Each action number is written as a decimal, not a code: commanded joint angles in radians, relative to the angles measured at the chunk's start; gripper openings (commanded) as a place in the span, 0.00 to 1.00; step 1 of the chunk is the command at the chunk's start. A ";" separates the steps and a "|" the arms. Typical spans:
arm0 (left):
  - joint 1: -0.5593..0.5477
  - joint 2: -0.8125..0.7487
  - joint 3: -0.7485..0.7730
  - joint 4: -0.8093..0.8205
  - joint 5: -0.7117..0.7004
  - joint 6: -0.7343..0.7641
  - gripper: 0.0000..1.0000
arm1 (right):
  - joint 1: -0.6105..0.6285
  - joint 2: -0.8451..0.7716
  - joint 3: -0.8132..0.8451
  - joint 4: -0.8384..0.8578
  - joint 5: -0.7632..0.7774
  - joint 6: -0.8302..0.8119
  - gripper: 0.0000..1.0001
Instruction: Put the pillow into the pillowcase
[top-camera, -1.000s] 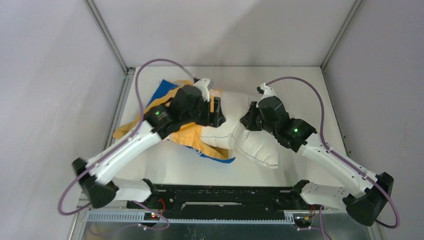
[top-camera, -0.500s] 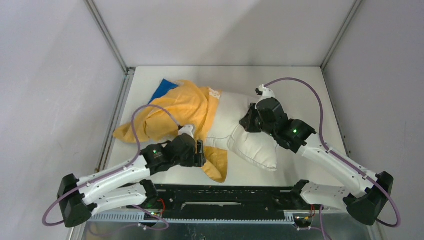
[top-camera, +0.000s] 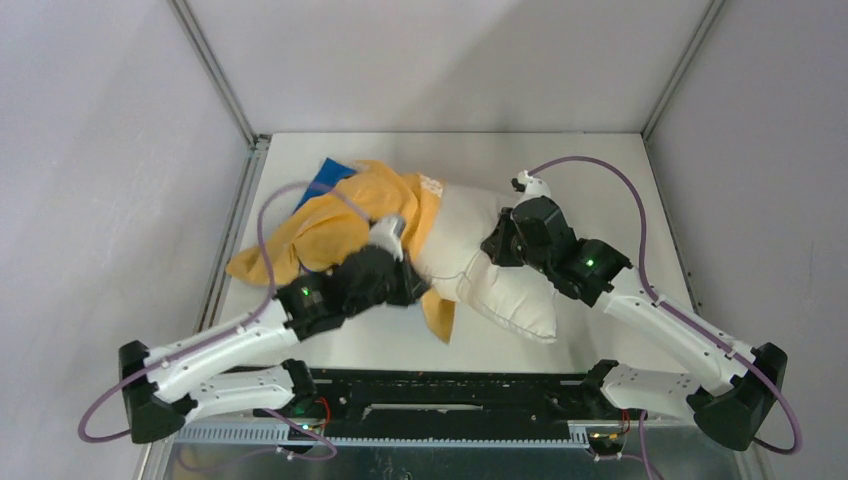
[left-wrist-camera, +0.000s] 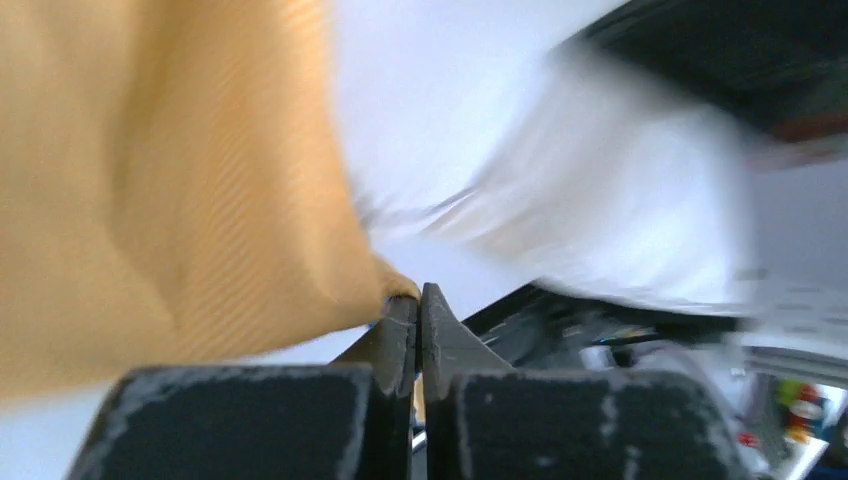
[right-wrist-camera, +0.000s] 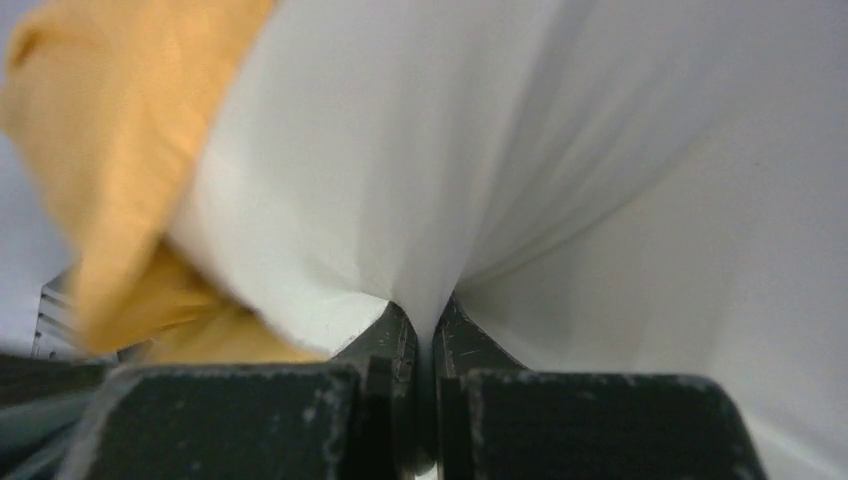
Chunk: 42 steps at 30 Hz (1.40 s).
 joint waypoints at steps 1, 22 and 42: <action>-0.043 0.103 0.620 -0.097 0.140 0.283 0.00 | 0.029 -0.015 0.029 0.110 0.019 0.028 0.00; 0.377 0.579 0.892 -0.036 0.294 0.228 0.00 | -0.163 0.004 0.259 -0.026 -0.149 -0.167 0.94; 0.399 0.923 1.203 -0.006 0.368 0.296 0.00 | -0.352 -0.313 -0.221 0.111 -0.141 -0.192 1.00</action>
